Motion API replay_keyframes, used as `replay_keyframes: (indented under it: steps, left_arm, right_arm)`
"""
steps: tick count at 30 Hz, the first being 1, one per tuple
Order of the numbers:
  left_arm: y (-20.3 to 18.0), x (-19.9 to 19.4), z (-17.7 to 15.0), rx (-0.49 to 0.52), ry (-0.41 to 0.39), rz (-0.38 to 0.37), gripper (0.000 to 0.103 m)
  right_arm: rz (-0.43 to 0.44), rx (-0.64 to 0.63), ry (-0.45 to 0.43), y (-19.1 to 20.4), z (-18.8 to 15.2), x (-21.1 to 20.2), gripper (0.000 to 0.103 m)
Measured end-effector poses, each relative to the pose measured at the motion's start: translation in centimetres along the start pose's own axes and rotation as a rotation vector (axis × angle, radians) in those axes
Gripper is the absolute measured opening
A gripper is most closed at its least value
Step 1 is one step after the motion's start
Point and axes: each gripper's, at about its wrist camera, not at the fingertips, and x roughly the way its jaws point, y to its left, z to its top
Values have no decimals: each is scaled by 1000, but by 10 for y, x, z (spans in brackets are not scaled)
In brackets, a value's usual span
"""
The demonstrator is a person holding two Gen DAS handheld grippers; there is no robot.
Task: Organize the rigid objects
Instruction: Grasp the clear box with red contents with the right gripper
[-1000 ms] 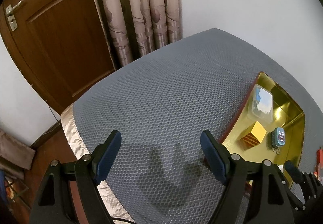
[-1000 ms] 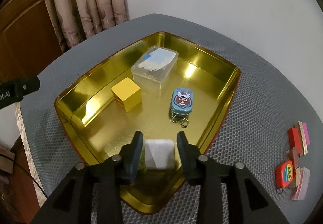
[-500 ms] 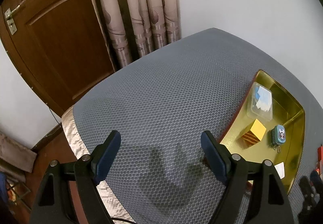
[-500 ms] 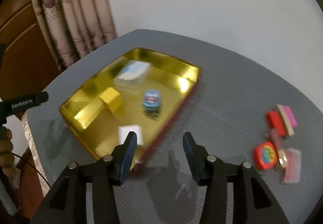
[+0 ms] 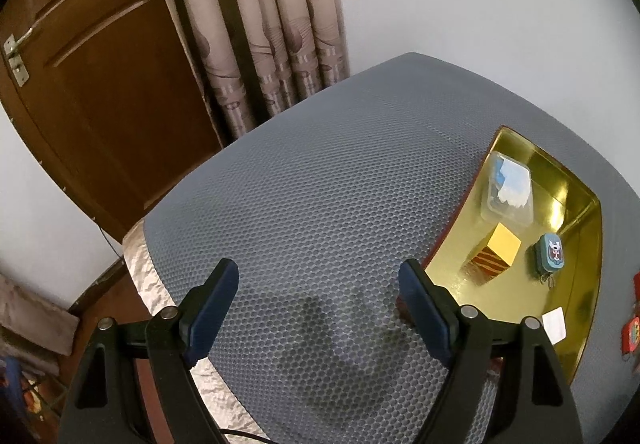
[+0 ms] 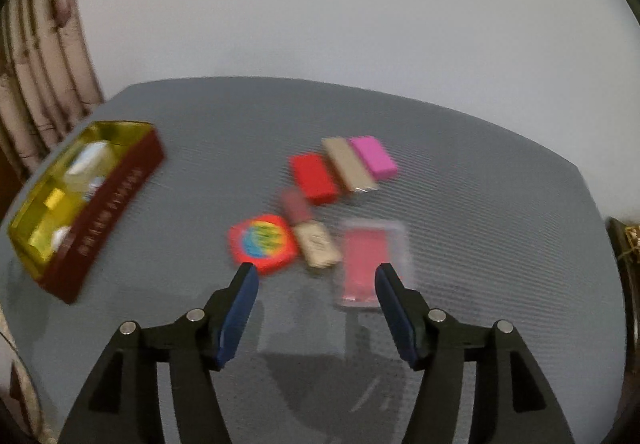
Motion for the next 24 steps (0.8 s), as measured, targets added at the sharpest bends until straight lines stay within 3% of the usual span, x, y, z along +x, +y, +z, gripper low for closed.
replay_keyframes:
  steps: [6, 13, 19, 24]
  left_arm:
    - [-7, 1, -1, 33, -9, 7, 81]
    - [-13, 1, -4, 62, -27, 12, 81]
    - [-23, -7, -7, 102, -82, -1, 81]
    - [-48, -24, -17, 207, -145, -18, 82]
  right_arm:
    - [-19, 8, 34, -29, -12, 21, 63]
    - [-36, -12, 64, -32, -18, 44, 63]
    - [-45, 38, 41, -41, -9, 62, 64]
    - [-42, 41, 24, -42, 4, 74, 65]
